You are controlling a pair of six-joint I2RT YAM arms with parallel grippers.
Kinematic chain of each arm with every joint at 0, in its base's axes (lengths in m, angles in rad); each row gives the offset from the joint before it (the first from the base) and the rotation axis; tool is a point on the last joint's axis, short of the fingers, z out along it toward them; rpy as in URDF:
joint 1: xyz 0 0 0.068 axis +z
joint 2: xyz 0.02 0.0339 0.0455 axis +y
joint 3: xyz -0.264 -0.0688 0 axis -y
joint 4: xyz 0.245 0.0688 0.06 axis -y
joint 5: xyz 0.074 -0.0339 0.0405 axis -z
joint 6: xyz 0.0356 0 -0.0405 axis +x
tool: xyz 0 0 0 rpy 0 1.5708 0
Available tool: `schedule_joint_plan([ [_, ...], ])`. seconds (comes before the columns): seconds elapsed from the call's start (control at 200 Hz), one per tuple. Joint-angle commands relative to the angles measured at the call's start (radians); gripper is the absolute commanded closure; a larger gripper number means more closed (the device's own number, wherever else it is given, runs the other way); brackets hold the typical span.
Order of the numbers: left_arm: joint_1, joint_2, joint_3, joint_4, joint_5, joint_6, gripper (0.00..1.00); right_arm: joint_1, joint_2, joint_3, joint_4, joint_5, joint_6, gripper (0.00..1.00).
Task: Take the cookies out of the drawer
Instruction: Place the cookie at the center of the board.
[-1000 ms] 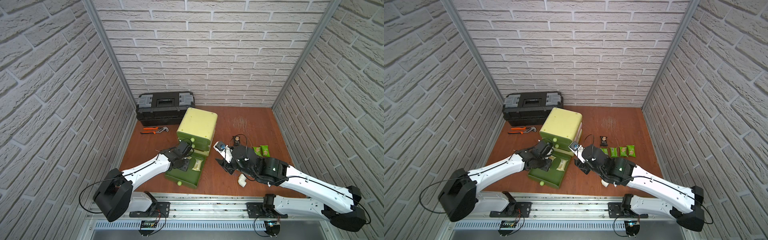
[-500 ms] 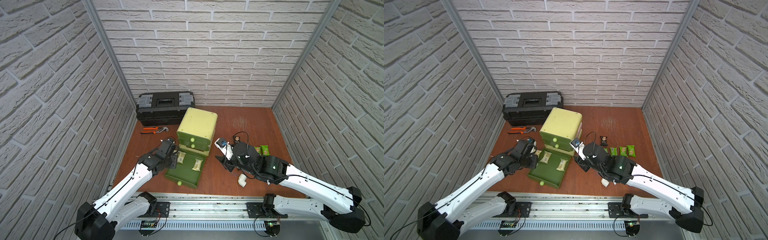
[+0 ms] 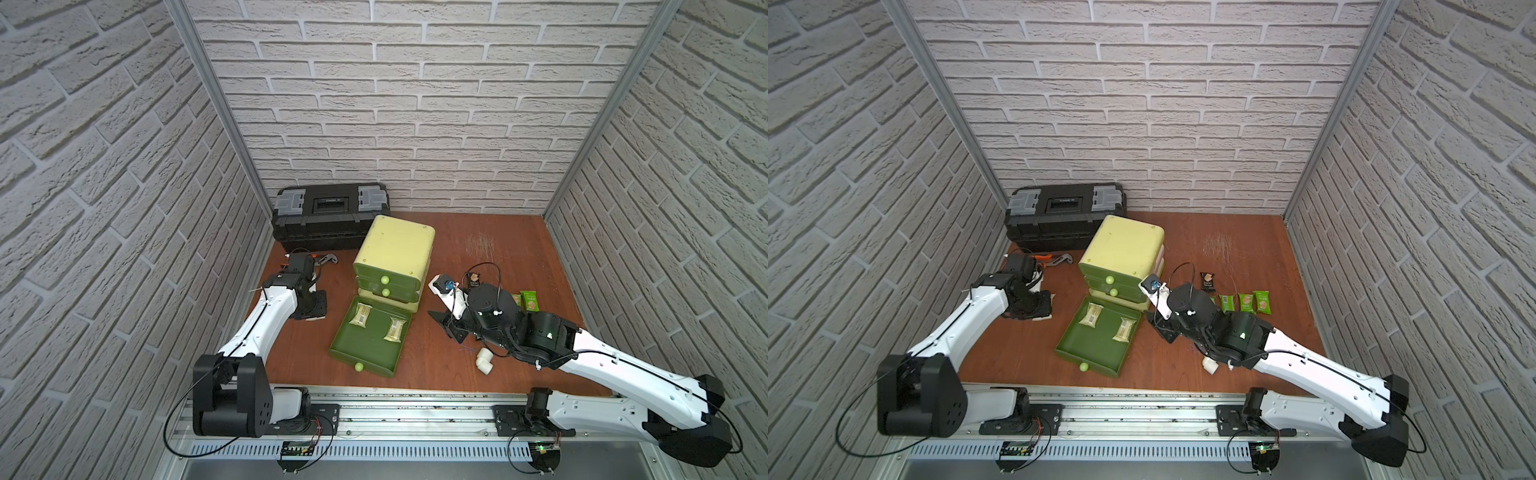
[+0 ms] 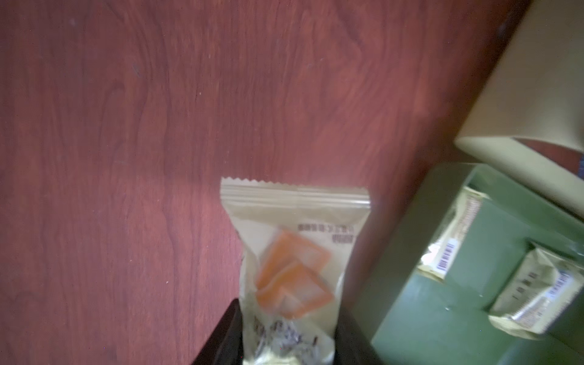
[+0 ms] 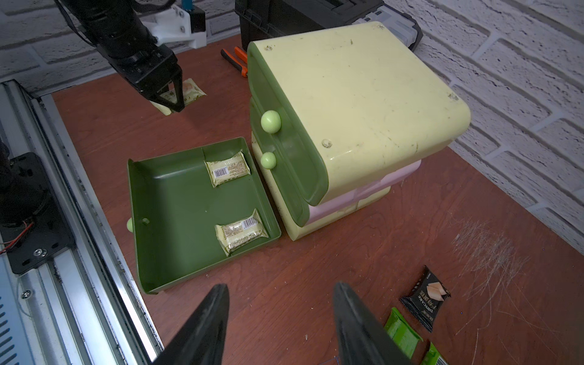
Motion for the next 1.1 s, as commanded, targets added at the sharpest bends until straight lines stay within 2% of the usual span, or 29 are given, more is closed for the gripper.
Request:
schedule_joint_plan([
  [0.0,0.04,0.072,0.004,0.029,0.027,0.056,0.64,-0.007,-0.023,-0.013,0.054,-0.017,0.013,0.43],
  [0.275,0.093,0.206,-0.018,0.084,0.03,0.095,0.61,-0.016,-0.017,-0.022,0.058,-0.05,0.019,0.43],
  [0.4,0.098,0.227,-0.021,0.095,0.033,0.093,0.47,-0.019,-0.017,-0.025,0.061,-0.056,0.022,0.43],
  [0.555,0.1,0.207,-0.012,0.085,0.031,0.1,0.38,-0.022,-0.017,-0.027,0.06,-0.057,0.023,0.43],
  [0.695,0.092,0.08,0.004,0.067,0.063,0.069,0.38,-0.026,-0.02,-0.03,0.048,-0.05,0.026,0.43],
  [0.84,0.016,-0.112,0.045,0.03,0.035,-0.003,0.41,-0.035,-0.024,-0.038,0.026,-0.035,0.061,0.43],
  [1.095,-0.289,-0.212,0.084,-0.024,-0.124,-0.165,0.42,-0.041,-0.038,-0.068,0.002,-0.015,0.132,0.43],
])
